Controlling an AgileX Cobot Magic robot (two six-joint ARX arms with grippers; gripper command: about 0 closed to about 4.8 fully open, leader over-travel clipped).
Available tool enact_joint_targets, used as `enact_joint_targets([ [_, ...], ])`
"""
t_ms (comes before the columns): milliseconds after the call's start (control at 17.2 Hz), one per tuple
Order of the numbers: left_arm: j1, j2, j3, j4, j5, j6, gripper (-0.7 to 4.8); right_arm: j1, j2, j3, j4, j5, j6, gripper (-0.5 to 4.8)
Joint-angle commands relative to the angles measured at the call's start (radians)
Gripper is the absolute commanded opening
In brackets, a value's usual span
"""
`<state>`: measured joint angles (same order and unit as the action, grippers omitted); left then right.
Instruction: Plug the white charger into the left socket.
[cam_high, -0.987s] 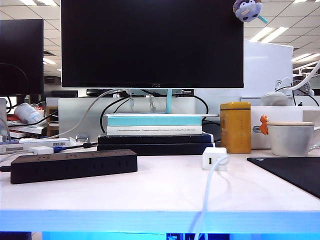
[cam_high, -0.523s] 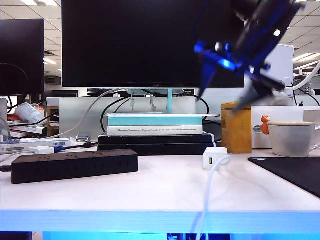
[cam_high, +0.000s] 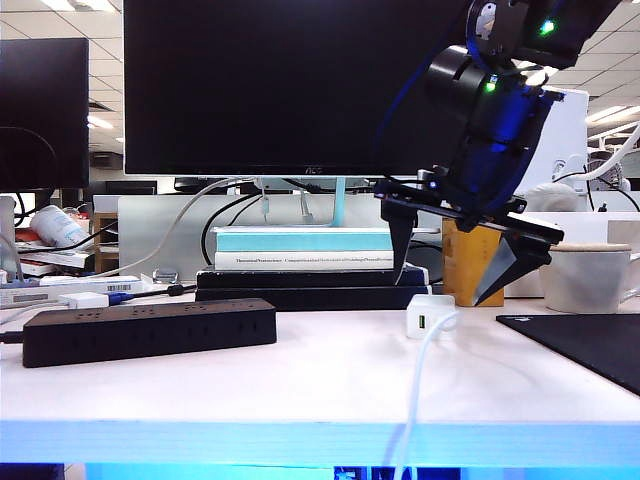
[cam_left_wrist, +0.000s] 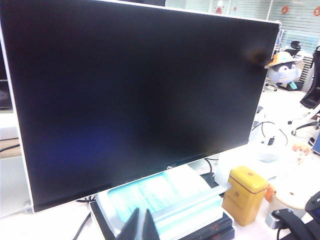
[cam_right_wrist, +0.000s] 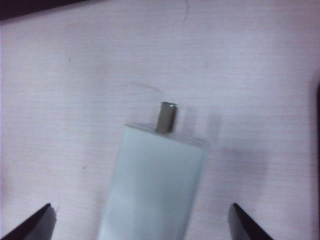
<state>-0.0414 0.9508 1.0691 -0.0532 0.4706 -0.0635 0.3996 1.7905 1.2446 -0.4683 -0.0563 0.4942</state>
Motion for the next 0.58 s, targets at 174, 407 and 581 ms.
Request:
enact_joint_targets([
  [174,0.0,-0.003,0.005,0.01,0.005,0.003,-0.05,0.002,0.039,0.008,0.016,-0.008,0.003,4.79],
  [407,0.001,-0.003,0.005,0.01,0.005,0.003,-0.05,0.002,0.069,0.014,-0.002,-0.022,0.003,3.02],
  [581,0.001,-0.003,0.005,0.006,0.005,0.003,-0.05,0.001,0.069,0.015,0.01,-0.079,0.003,2.24],
])
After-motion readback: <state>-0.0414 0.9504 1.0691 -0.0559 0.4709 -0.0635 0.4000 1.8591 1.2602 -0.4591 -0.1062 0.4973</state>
